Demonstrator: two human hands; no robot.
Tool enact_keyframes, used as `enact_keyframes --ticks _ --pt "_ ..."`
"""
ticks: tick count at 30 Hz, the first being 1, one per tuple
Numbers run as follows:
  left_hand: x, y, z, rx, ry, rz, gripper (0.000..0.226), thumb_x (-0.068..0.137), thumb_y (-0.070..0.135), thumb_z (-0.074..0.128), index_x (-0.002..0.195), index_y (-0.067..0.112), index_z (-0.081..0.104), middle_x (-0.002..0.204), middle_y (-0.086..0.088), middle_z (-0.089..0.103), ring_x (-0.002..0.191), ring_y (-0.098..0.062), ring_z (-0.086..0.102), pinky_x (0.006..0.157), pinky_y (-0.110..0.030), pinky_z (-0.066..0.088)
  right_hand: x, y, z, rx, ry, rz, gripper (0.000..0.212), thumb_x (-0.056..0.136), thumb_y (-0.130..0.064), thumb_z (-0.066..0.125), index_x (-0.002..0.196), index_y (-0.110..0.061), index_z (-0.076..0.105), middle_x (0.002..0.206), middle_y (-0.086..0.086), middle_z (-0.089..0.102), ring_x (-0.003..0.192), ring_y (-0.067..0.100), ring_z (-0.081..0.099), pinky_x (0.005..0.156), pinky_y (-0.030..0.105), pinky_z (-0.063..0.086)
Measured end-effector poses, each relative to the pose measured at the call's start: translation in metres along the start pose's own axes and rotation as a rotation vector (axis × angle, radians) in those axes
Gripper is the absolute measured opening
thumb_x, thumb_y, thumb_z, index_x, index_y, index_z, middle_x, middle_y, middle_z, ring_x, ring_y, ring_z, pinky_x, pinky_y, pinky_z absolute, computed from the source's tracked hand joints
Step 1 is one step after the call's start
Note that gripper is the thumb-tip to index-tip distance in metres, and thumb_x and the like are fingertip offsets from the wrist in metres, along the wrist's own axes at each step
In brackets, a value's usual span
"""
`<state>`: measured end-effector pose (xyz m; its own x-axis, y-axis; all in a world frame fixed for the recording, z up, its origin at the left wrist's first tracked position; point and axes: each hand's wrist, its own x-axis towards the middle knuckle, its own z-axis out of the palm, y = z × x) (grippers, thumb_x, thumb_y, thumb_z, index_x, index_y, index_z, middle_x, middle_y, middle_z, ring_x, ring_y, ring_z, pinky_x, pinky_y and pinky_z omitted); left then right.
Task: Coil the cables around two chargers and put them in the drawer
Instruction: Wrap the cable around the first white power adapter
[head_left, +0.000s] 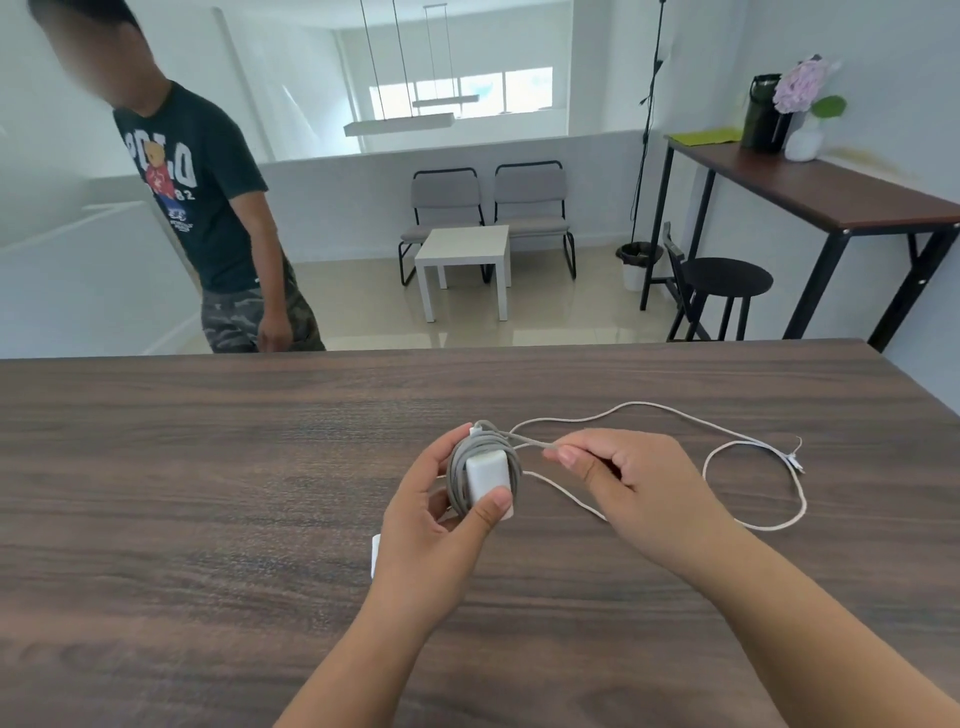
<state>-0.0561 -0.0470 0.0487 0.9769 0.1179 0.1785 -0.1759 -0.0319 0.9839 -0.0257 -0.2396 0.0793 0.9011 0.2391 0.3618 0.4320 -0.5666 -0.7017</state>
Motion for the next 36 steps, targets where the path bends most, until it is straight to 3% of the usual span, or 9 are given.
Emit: enact_keyframes --ticks 3,7,13,16,19,23,29,33,36 --pt "0.003 0.001 -0.006 -0.005 0.032 0.002 0.049 0.08 0.007 0.076 0.116 0.037 0.061 0.106 0.013 0.072 0.093 -0.014 0.07 0.071 -0.023 0.056 -0.006 -0.006 -0.014 0.097 0.029 -0.009 0.025 0.097 -0.017 0.052 0.112 -0.03 0.067 0.074 -0.016 0.069 0.068 0.007 0.061 0.072 0.025 0.053" --pt "0.003 0.002 -0.008 -0.021 0.011 -0.011 0.048 0.079 0.012 0.08 0.117 0.035 0.061 0.104 0.013 0.072 0.092 -0.016 0.07 0.071 -0.023 0.055 -0.008 -0.017 -0.035 0.452 -0.215 0.001 0.016 0.091 -0.014 0.06 0.103 -0.021 0.07 0.099 -0.005 0.074 0.09 0.013 0.065 0.083 0.023 0.052" --pt "0.003 -0.002 -0.008 -0.026 0.009 -0.032 0.049 0.078 0.014 0.079 0.118 0.036 0.061 0.108 0.012 0.072 0.095 -0.018 0.07 0.074 -0.025 0.056 -0.007 -0.019 -0.047 0.334 -0.54 -0.005 0.057 0.086 0.001 0.063 0.133 -0.029 0.049 0.131 -0.022 0.059 0.122 0.002 0.054 0.095 0.019 0.045" --pt "0.004 0.0 -0.01 -0.087 0.024 -0.056 0.048 0.079 0.007 0.075 0.118 0.03 0.061 0.106 0.01 0.073 0.096 -0.019 0.071 0.076 -0.026 0.057 -0.005 -0.019 -0.041 0.374 -0.462 0.05 0.039 0.094 -0.001 0.054 0.123 -0.027 0.058 0.118 -0.022 0.067 0.112 -0.005 0.059 0.085 0.007 0.045" --pt "0.006 0.002 -0.01 -0.263 0.038 -0.133 0.051 0.07 0.016 0.074 0.118 0.024 0.062 0.108 0.002 0.073 0.101 -0.019 0.069 0.078 -0.032 0.058 -0.006 -0.013 -0.029 0.332 -0.323 0.021 0.022 0.094 -0.013 0.058 0.106 -0.027 0.07 0.099 -0.016 0.074 0.097 0.007 0.068 0.082 0.012 0.047" --pt "0.012 0.004 -0.007 -0.444 0.096 -0.218 0.046 0.071 0.018 0.07 0.115 0.017 0.059 0.107 -0.009 0.071 0.092 -0.021 0.068 0.07 -0.031 0.06 -0.009 0.008 -0.003 -0.045 -0.156 -0.25 0.022 0.088 -0.04 0.057 0.101 -0.036 0.074 0.126 -0.018 0.057 0.11 0.001 0.051 0.094 0.007 0.035" --pt "0.01 0.0 0.004 -0.565 0.166 -0.259 0.037 0.084 0.009 0.065 0.119 0.012 0.054 0.095 -0.007 0.072 0.09 -0.026 0.066 0.068 -0.034 0.06 -0.013 0.012 0.027 -0.052 -0.085 -0.426 0.022 0.091 -0.026 0.058 0.105 -0.02 0.074 0.111 -0.006 0.07 0.104 0.004 0.062 0.094 0.019 0.047" --pt "0.001 -0.007 0.013 -0.562 0.188 -0.236 0.031 0.085 0.004 0.064 0.111 0.017 0.053 0.109 -0.016 0.065 0.094 -0.027 0.063 0.071 -0.033 0.059 -0.008 0.005 0.023 0.119 -0.004 -0.255 0.021 0.088 -0.026 0.066 0.107 -0.022 0.073 0.09 -0.01 0.075 0.085 -0.001 0.066 0.079 0.015 0.05" --pt "-0.005 -0.009 0.018 -0.484 0.185 -0.139 0.052 0.071 0.007 0.08 0.113 0.02 0.052 0.112 -0.01 0.064 0.095 -0.021 0.066 0.078 -0.037 0.058 -0.006 0.002 0.02 0.297 -0.028 -0.003 0.027 0.083 -0.022 0.073 0.107 -0.033 0.066 0.078 -0.014 0.075 0.081 0.001 0.066 0.081 0.023 0.049"
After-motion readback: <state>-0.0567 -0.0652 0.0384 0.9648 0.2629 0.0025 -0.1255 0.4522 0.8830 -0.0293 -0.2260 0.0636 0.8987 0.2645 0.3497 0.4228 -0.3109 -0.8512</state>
